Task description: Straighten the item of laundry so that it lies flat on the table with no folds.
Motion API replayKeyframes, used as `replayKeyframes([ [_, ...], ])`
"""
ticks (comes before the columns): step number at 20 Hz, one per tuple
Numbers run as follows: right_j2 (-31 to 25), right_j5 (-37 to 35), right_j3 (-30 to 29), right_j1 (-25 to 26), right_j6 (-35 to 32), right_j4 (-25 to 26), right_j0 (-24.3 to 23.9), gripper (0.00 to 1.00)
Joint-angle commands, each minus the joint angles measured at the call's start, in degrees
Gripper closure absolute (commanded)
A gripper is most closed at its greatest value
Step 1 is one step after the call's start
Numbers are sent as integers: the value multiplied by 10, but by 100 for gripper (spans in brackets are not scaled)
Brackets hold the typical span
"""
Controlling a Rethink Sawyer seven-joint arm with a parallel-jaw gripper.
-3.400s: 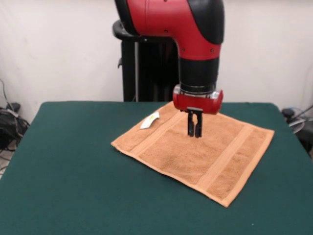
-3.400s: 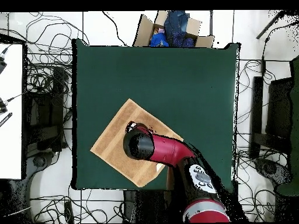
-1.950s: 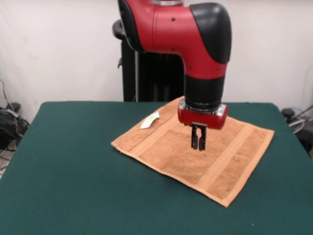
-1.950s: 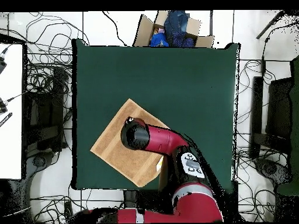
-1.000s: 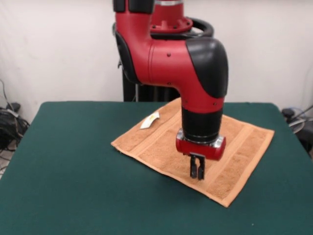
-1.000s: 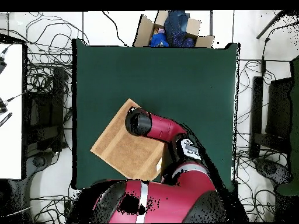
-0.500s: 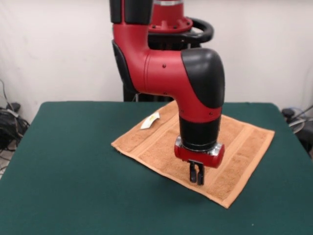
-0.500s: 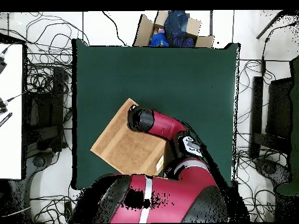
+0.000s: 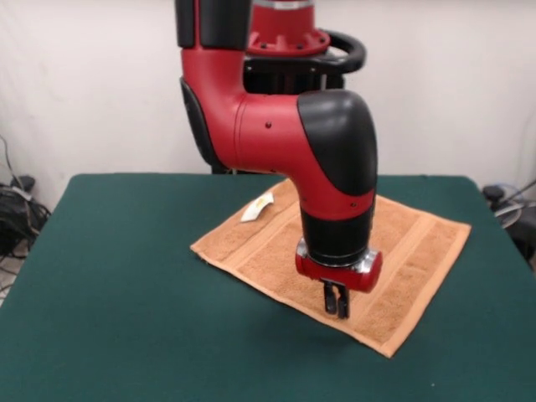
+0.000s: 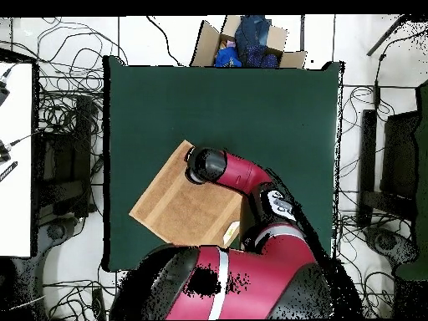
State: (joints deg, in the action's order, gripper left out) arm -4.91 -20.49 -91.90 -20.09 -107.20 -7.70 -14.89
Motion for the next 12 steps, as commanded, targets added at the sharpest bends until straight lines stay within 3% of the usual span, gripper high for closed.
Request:
replayKeyframes([
  [1,-93,162,106,129,-76,-11,-5,100],
  [7,-105,213,127,129,-70,18,-9,100],
  [12,-113,213,144,126,-73,20,-13,100],
])
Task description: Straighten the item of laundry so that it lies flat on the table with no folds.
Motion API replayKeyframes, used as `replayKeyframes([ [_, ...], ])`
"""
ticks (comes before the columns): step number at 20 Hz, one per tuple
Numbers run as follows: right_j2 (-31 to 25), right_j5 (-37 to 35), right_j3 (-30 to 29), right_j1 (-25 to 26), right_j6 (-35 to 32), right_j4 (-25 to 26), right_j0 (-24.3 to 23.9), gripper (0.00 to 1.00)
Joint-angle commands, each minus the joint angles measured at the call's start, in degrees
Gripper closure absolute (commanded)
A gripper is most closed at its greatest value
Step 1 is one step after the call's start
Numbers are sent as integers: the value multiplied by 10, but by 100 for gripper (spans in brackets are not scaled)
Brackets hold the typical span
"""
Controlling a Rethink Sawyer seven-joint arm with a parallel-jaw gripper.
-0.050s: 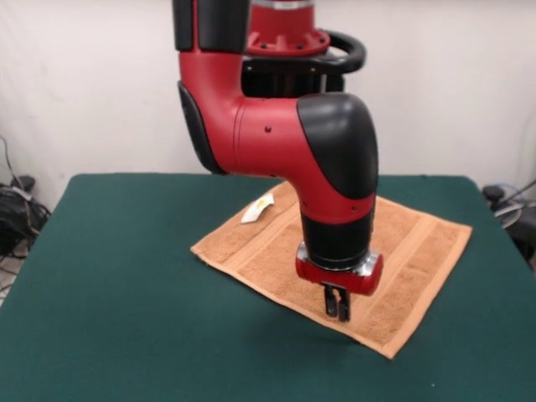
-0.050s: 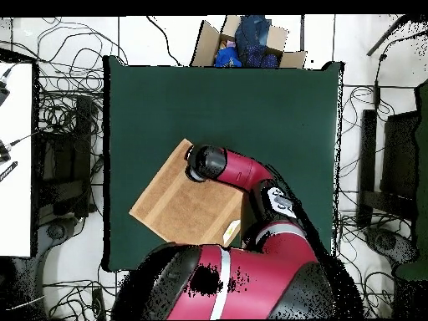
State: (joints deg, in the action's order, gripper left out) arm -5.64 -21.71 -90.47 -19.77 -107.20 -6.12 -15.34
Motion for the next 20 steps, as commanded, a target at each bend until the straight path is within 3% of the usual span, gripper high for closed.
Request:
replayKeyframes([
  [1,-106,225,133,123,-74,3,-9,100],
  [8,-111,238,139,122,-83,2,-13,100],
  [20,-168,311,159,153,-94,52,-49,100],
])
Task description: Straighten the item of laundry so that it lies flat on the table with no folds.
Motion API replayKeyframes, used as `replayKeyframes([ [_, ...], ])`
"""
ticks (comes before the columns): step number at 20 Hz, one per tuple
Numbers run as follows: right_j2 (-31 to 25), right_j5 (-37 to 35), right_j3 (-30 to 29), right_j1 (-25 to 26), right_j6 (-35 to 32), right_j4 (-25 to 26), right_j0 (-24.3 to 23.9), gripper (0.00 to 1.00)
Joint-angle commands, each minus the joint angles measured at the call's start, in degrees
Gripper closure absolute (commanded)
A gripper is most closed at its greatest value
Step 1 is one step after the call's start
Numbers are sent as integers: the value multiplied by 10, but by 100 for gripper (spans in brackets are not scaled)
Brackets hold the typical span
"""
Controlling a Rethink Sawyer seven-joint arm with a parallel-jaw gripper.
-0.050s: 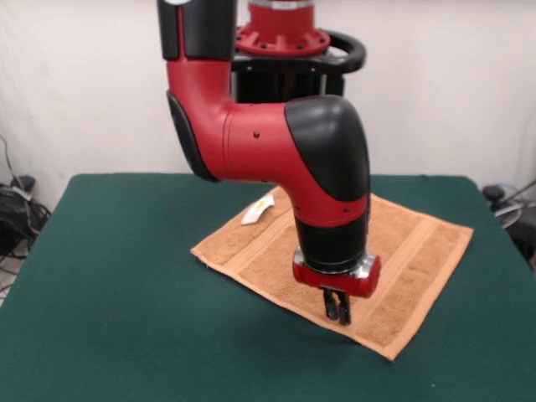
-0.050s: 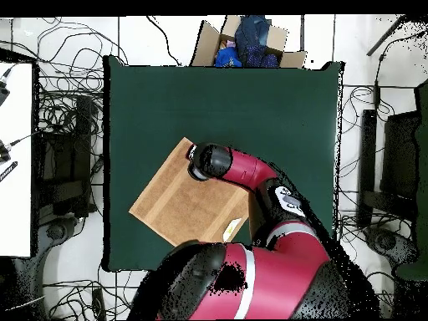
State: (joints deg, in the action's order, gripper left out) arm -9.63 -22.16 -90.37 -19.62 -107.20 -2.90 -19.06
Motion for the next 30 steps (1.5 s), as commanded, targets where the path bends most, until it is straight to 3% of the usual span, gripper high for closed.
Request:
replayKeyframes([
  [1,-130,318,159,153,-96,23,-13,100],
  [21,-139,427,174,162,-138,86,-18,100],
  [30,-128,437,184,160,-146,85,-8,100],
])
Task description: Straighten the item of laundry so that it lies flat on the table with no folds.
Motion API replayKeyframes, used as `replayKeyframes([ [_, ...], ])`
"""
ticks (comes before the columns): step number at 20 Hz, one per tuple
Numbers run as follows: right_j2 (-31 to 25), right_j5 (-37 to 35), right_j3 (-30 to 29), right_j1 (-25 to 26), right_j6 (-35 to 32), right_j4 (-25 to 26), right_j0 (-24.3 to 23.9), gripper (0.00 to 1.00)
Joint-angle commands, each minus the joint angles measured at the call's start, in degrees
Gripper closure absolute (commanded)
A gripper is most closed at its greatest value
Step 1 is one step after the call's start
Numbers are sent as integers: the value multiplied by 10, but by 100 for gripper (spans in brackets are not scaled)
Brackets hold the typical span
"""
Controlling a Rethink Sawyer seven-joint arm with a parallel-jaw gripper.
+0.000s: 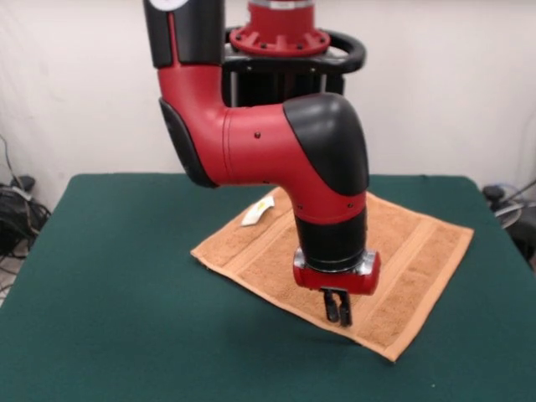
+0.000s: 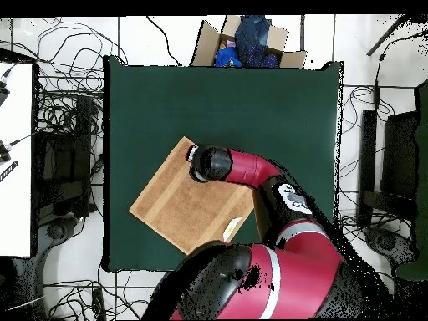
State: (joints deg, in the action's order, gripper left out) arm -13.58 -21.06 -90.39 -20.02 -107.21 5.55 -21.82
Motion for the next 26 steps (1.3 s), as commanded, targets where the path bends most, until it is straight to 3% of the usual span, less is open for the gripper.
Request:
replayKeyframes([
  [1,-93,441,187,168,-148,7,17,100],
  [15,-107,535,206,183,-162,22,14,100],
  [20,-101,525,196,181,-138,-6,19,100],
  [22,-84,454,187,181,-96,-36,27,100],
  [24,-24,316,172,169,-33,-104,61,100],
  [26,6,253,165,159,-18,-122,78,100],
])
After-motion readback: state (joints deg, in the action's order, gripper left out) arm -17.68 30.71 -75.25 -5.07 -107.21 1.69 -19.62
